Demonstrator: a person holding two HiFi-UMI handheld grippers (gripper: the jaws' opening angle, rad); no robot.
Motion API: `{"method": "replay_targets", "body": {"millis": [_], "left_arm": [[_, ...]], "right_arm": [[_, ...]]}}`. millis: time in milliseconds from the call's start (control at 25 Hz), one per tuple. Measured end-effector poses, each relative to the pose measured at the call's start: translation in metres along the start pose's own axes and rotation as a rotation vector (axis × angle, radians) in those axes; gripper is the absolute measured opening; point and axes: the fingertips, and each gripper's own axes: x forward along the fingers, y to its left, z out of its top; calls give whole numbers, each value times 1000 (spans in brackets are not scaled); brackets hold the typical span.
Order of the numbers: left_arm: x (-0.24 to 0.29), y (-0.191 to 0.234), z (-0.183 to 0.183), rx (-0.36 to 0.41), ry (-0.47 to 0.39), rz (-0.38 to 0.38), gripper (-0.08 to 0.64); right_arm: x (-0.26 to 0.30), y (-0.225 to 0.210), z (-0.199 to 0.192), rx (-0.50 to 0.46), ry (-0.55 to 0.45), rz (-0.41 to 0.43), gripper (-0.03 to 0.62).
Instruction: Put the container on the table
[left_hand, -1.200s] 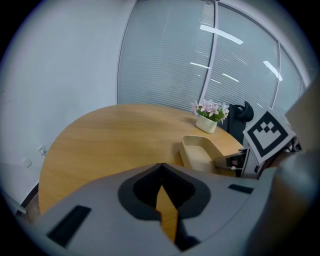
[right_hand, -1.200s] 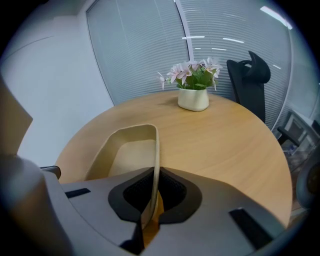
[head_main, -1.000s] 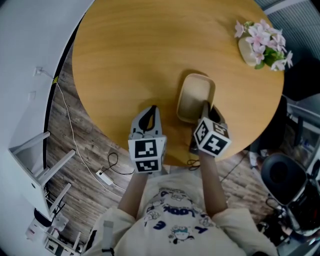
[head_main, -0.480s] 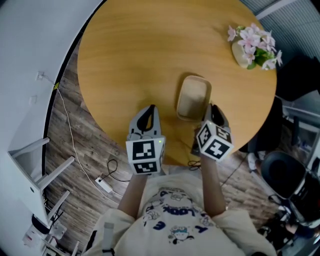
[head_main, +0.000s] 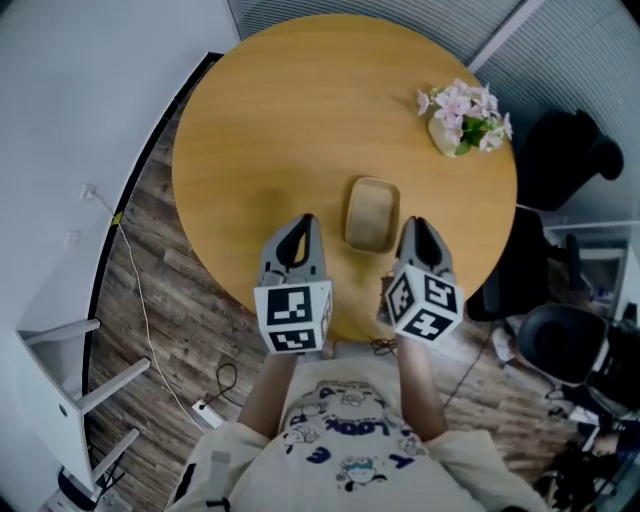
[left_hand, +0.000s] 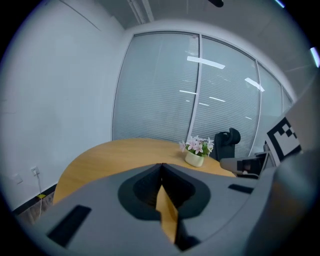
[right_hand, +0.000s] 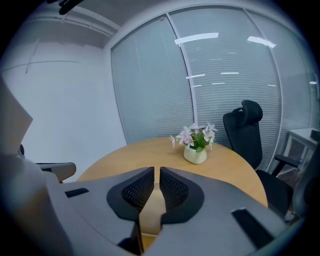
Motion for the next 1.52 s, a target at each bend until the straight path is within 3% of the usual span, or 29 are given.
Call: {"method": "replay_targets", "body": {"millis": [320,680,1520], "left_arm": [[-36,-3,47,40,-127,-27,3],[-60,-8,75,67,-208,-46,3],[-77,-17,91,87,-260,-79,3]], "right_arm": [[-41,29,41,-36,-134,42,34],[-71,46,71,-41,-233,75,34],[-92,50,78,-56,-278,77,34]]}}
